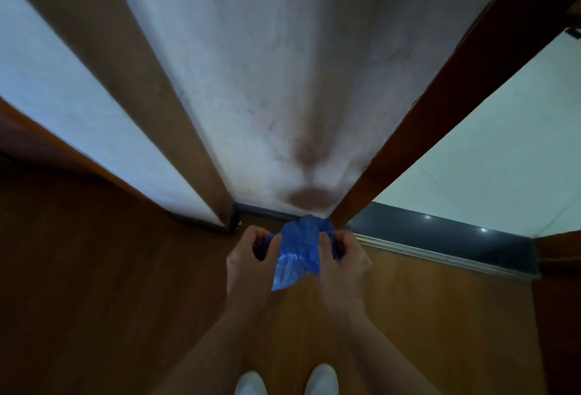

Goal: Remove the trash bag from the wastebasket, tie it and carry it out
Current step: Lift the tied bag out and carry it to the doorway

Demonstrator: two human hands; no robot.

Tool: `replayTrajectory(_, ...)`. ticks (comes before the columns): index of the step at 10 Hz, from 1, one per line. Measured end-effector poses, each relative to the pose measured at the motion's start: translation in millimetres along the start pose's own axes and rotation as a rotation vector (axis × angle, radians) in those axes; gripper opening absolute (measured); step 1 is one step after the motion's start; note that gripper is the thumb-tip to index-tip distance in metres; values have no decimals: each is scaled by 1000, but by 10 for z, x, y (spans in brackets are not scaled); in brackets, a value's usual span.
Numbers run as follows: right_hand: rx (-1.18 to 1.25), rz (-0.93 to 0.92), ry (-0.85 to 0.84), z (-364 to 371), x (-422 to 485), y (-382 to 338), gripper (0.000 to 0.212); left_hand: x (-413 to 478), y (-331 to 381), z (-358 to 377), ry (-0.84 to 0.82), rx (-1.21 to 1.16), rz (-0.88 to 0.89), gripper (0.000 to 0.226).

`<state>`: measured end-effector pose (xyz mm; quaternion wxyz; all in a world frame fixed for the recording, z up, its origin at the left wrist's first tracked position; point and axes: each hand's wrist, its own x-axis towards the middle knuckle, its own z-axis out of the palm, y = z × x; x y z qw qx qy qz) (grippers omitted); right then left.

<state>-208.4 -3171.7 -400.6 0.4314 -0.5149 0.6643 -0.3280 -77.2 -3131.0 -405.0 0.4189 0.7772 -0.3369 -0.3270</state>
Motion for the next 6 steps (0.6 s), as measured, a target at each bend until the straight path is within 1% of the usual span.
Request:
replayTrajectory(1, -27, -10, 4, 34, 117, -28, 10, 90, -29, 39, 31, -2, 21, 13)
replayTrajectory(2, -91, -77, 13, 52, 253, -63, 12, 205, -22, 79, 57, 30, 97, 12)
replayTrajectory(3, -285, -123, -61, 35, 373, 38, 15, 314, -144, 130, -21, 229, 104, 28)
replayTrajectory(4, -614, -221, -165, -57, 437, 223, 41, 342, -288, 79, -53, 552, 169, 66)
replayTrajectory(5, -802, -374, -210, -230, 423, 271, 45, 309, -321, -17, -57, 715, 347, 67)
replayTrajectory(6, -931, -461, -230, -431, 368, 212, 47, 253, -223, -114, -101, 846, 423, 65)
